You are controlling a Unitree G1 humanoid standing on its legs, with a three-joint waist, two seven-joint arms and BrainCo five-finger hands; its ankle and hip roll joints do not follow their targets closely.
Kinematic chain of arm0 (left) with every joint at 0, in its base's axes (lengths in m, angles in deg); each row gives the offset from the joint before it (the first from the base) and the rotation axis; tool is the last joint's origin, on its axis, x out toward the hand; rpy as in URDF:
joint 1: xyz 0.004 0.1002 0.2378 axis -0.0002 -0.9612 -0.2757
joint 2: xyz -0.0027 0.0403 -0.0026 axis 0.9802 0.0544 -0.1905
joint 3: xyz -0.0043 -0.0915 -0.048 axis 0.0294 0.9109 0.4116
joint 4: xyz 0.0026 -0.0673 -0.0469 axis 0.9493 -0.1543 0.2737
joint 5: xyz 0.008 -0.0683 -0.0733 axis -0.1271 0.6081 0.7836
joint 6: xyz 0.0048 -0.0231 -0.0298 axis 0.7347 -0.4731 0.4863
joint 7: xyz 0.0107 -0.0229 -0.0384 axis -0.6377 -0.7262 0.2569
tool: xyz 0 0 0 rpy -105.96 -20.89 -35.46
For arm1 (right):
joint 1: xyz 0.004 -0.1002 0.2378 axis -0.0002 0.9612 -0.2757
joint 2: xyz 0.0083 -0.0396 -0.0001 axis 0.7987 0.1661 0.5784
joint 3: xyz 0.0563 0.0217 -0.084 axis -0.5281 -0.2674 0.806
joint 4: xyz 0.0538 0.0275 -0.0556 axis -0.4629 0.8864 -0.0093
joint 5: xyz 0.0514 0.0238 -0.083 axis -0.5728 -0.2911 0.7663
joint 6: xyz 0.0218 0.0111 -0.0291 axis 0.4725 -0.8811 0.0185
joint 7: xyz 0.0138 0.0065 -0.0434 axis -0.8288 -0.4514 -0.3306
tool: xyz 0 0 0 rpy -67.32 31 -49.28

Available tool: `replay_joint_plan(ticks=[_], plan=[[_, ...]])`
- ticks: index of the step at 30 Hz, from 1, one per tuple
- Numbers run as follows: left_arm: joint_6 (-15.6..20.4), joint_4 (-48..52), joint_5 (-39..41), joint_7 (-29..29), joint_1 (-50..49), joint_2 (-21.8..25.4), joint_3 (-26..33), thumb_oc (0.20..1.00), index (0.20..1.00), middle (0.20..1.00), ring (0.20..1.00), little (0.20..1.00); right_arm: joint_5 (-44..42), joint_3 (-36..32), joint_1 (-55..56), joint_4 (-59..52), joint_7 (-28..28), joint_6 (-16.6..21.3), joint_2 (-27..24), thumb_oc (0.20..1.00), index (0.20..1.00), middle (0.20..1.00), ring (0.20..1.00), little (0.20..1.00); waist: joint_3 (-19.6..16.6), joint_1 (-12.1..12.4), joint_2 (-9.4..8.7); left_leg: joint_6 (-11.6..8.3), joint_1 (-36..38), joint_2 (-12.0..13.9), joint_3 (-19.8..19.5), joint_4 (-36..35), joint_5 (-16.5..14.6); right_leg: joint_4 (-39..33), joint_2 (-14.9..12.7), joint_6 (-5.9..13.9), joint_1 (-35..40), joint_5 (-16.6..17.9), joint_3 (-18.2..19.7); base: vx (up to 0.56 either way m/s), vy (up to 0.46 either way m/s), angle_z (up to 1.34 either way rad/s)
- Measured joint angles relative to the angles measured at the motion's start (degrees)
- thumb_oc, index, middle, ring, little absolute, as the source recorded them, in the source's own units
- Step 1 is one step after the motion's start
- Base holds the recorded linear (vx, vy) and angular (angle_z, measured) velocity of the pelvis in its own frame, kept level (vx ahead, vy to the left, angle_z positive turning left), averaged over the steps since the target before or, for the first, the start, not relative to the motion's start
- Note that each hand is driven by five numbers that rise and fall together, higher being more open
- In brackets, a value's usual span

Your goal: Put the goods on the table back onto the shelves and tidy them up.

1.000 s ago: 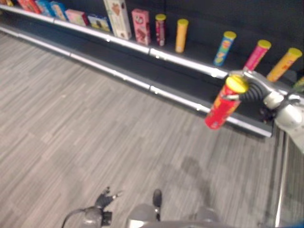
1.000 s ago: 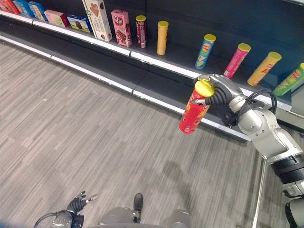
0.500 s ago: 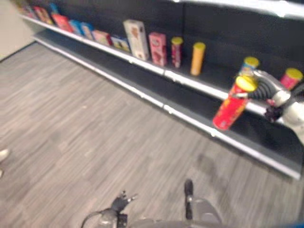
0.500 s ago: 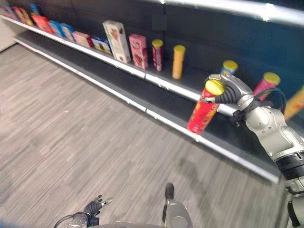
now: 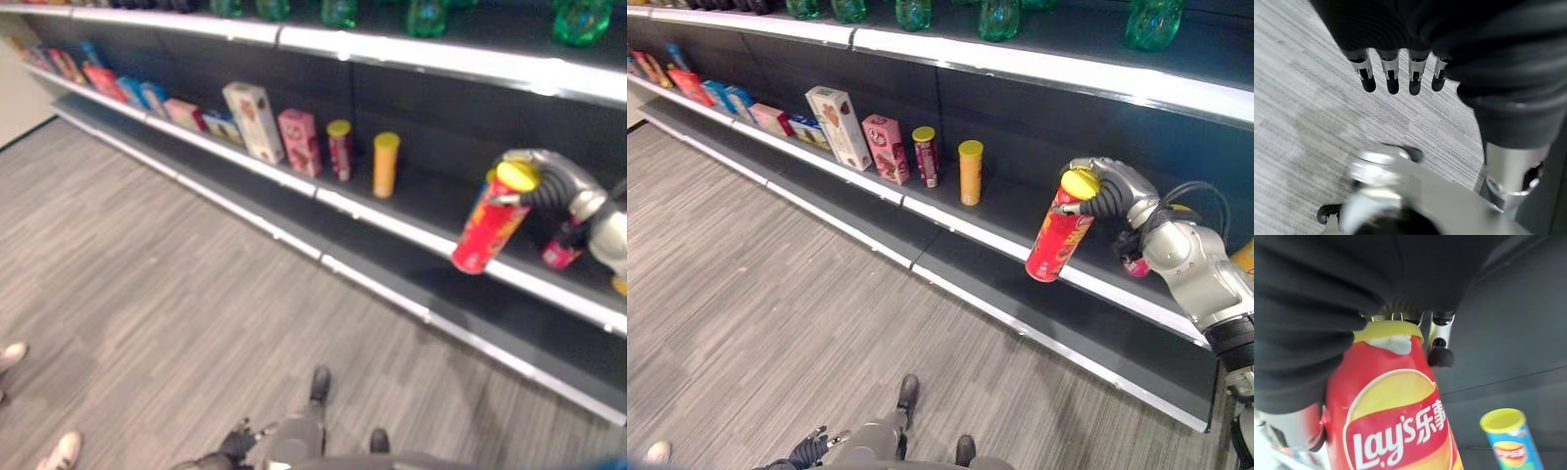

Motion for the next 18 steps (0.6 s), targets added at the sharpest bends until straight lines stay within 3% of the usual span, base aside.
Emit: replay_joint_plan(ticks=[3,4,5,6,8,10,11,12,14,15,18], plan=[[-0.12,-0.2,-0.01,-0.06,-1.63,0.06,-0.01,1.0,1.0,1.0,1.0,1.0,0.64,-0.11,-0.03,-0.45,0.08,-0.04,-0.09,0.2,0.2,0.2,0.2,0.2,-1.15,-0.17,1.49,1.33,0.84,0.03,0.62,0.85,0.42,0.21,-0.11,0.06,1.4,-2.11,2.4,0.21,0.258,-0.63],[-0.09,0.85,-0.01,-0.33,-1.46,0.15,0.09,1.0,1.0,1.0,1.0,1.0,2.49,0.14,-0.1,-0.71,0.47,-0.46,0.96,0.2,0.2,0.2,0.2,0.2,-1.62,-0.63,2.05,4.38,3.03,0.81,3.9,-0.35,1.56,6.26,-0.55,1.63,-1.23,-5.61,5.53,0.08,0.125,-1.1],[0.13,2.06,-0.05,-0.57,-1.67,0.31,0.02,1.0,1.0,1.0,1.0,1.0,3.58,0.46,0.02,-1.96,0.33,-0.63,1.22,0.2,0.2,0.2,0.2,0.2,-1.69,0.03,2.29,6.11,3.25,0.95,6.19,-0.35,1.56,13.96,-0.92,4.84,-5.22,-8.0,6.02,0.06,0.09,-1.16],[0.51,2.97,-0.04,-0.88,-0.99,0.81,0.01,1.0,1.0,1.0,1.0,1.0,4.38,0.43,0.06,-3.4,0.34,-0.65,1.54,0.2,0.2,0.2,0.2,0.2,-1.43,-0.44,1.71,7.4,4.01,-0.23,7.18,-0.33,1.13,19.21,-2.81,6.66,-7.64,-9.94,5.21,0.04,0.053,-0.7],[0.8,3.81,-0.04,-1.25,1.16,1.51,-0.02,1.0,1.0,1.0,1.0,1.0,4.51,-0.33,0.14,-4.85,0.52,-0.65,1.83,0.2,0.2,0.2,0.2,0.2,-0.99,-0.97,1.05,9.21,5.55,-2.64,8.29,-0.3,-0.2,21.0,-8.66,8.62,-8.3,-11.19,3.82,0.02,0.018,-0.3],[1.77,4.58,-0.05,-1.42,3.93,2.96,-0.01,1.0,1.0,1.0,1.0,1.0,4.51,-1.23,0.02,-6.58,1.27,-0.66,3.12,0.2,0.2,0.2,0.2,0.2,-0.15,-1.47,0.71,9.66,5.81,-3.2,7.97,-0.35,-0.61,19.59,-11.66,9.81,-10.55,-11.22,3.07,0.01,-0.044,-0.12],[1.98,3.81,-0.17,-1.8,6.13,3.99,-0.17,1.0,1.0,1.0,1.0,1.0,4.47,-0.72,-0.46,-7.1,1.96,-0.35,4.24,0.2,0.2,0.2,0.2,0.2,0.66,-1.49,0.48,9.34,5.77,-2.94,7.76,-0.35,-0.99,18.11,-11.67,9.91,-13.22,-11.15,2.58,0.02,-0.055,-0.07],[2.11,2.92,-0.33,-2.14,7.41,4.49,-0.05,1.0,1.0,1.0,1.0,1.0,4.47,-0.32,-1.08,-6.77,2.43,0.1,5.09,0.2,0.2,0.2,0.2,0.2,1.27,-1.76,0.33,9.32,5.81,-2.56,7.86,-0.36,-0.98,16.51,-11.43,10.46,-14.16,-10.69,2.53,0.07,-0.035,0.25],[2.17,4.4,-1.6,-2.44,8.38,5.95,-0.05,1.0,1.0,1.0,1.0,1.0,4.56,0.11,-1.27,-8.43,2.39,0.1,5.66,0.2,0.2,0.2,0.2,0.2,2.27,-3.0,-1.8,7.94,6.4,-4.28,5.93,-0.4,-2.0,8.67,-11.95,12.05,-14.04,-2.76,2.44,0.09,-0.05,0.63],[2.13,4.48,-1.72,-2.5,7.93,5.46,0.07,1.0,1.0,1.0,1.0,1.0,5.06,0.08,-1.52,-8.92,2.52,0.22,6.03,0.2,0.2,0.2,0.2,0.2,2.36,-2.8,-2.12,7.68,6.89,-4.48,5.15,-0.41,-2.26,6.89,-12.11,11.72,-12.38,0.18,2.35,0.05,-0.061,0.37],[1.97,3.45,-1.74,-2.5,5.42,3.04,0.98,1.0,1.0,1.0,1.0,1.0,5.55,-0.1,-2.73,-9.1,3.09,0.43,7.15,0.2,0.2,0.2,0.2,0.2,2.56,-1.57,-2.18,6.56,7.01,-3.5,5.38,-0.41,-2.78,0.51,-11.29,10.1,-9.16,3.87,1.03,0.01,-0.05,0.06]])
